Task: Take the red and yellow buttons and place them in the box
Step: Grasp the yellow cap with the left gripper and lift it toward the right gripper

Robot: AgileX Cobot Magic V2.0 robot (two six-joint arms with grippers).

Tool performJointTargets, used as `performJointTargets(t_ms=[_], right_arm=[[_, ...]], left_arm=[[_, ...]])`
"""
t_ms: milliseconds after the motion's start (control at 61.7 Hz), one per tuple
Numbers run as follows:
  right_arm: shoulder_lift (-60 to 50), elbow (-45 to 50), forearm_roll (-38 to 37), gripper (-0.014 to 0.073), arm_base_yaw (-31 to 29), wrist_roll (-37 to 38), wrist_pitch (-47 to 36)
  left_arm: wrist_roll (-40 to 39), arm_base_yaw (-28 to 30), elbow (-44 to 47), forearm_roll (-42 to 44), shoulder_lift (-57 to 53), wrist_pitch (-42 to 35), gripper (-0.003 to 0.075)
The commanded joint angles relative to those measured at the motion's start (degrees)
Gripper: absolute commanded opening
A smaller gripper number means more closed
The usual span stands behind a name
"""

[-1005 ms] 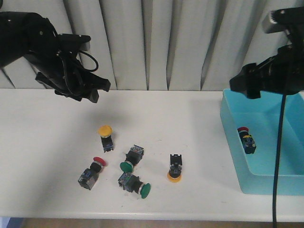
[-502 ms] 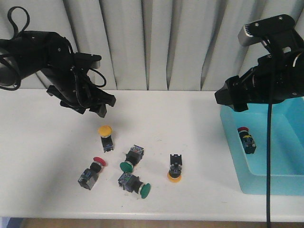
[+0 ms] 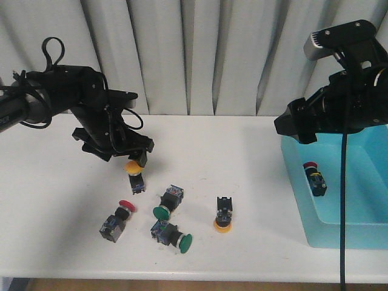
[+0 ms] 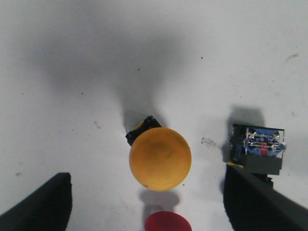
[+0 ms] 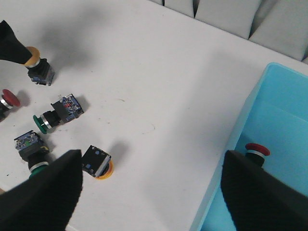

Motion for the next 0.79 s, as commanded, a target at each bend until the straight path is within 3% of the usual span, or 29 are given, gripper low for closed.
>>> performJointTargets(t_ms=[0, 616, 778], right_arm=[[-1.44, -1.56, 0.48, 0.058, 0.05, 0.0, -2.68], [-1.44, -1.56, 0.66, 0.058, 0.05, 0.0, -2.5], [-1.44, -1.56, 0.66, 0.058, 0.05, 0.0, -2.5]], left_arm=[[-0.29, -0.59, -1.99, -0.89, -2.02, -1.94, 0.0587], [-0.39, -2.4, -4.24, -0.36, 3.45, -3.17, 0.0581], [-0.39, -2.4, -4.24, -0.27, 3.9, -2.83, 0.054]])
